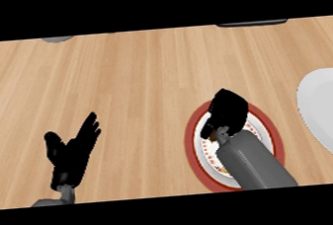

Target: Pick the sweet potato from the plate and place it in the plate

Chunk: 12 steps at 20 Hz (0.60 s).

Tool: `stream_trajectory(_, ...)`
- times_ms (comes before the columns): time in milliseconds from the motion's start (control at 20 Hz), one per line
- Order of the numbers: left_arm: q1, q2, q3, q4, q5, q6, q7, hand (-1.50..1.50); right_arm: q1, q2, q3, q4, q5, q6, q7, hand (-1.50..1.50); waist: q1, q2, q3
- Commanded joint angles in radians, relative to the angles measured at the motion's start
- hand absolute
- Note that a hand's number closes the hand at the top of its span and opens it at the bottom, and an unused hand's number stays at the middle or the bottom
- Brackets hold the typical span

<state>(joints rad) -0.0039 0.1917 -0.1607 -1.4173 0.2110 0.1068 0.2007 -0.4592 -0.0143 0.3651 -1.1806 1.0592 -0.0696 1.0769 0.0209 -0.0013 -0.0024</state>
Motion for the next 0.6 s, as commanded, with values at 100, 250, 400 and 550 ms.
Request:
stream_trajectory(100, -0.024, -0.031, -0.012, -0.003, -0.014, 0.035, 0.027, 0.00, -0.113, 0.014, 0.013, -0.058, 0.182, -0.305, 0.060, 1.50, -0.010, 0.001, 0.003)
stream_trajectory(250, 0.025, 0.000, -0.007, -0.025, -0.014, 0.009, 0.012, 0.00, -0.103, 0.014, 0.030, -0.065, 0.327, -0.363, 0.133, 1.50, -0.010, -0.002, 0.002)
stream_trajectory(400, 0.028, -0.007, 0.004, -0.021, 0.001, 0.002, 0.003, 0.00, -0.109, 0.014, -0.048, -0.105, 0.379, -0.436, 0.138, 1.50, -0.013, -0.001, 0.003)
stream_trajectory(550, 0.010, -0.006, 0.016, 0.019, -0.008, 0.004, -0.018, 0.00, -0.056, 0.014, -0.078, -0.197, 0.457, -0.461, 0.195, 1.50, -0.035, -0.003, 0.002)
